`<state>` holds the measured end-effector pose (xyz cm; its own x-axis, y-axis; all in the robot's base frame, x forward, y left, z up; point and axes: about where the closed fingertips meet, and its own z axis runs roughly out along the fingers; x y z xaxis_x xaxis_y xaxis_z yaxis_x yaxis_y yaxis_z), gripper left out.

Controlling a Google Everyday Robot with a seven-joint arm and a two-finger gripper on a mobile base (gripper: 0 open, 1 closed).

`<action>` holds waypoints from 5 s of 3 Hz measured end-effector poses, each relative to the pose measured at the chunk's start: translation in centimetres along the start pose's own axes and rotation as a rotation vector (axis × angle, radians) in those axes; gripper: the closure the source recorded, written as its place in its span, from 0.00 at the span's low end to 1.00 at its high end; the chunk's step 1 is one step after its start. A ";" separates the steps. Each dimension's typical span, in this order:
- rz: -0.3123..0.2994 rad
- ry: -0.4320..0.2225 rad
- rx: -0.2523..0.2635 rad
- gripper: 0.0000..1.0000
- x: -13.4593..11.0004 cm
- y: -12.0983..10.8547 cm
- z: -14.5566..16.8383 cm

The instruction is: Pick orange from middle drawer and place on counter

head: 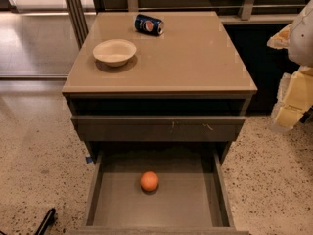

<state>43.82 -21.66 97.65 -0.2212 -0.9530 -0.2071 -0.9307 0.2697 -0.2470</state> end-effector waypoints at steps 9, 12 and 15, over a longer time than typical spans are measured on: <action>0.372 -0.462 -0.118 0.00 1.6 2.9 21.7; 0.488 -0.460 -0.029 0.00 3.9 5.5 26.1; 0.427 -0.525 -0.051 0.00 0.7 5.1 36.3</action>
Offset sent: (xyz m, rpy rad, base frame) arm 0.0041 -0.0064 -0.0190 0.0919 -0.0178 -0.0540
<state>49.52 -15.98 61.85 -0.4136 -0.5678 -0.7117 -0.8088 0.5881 0.0009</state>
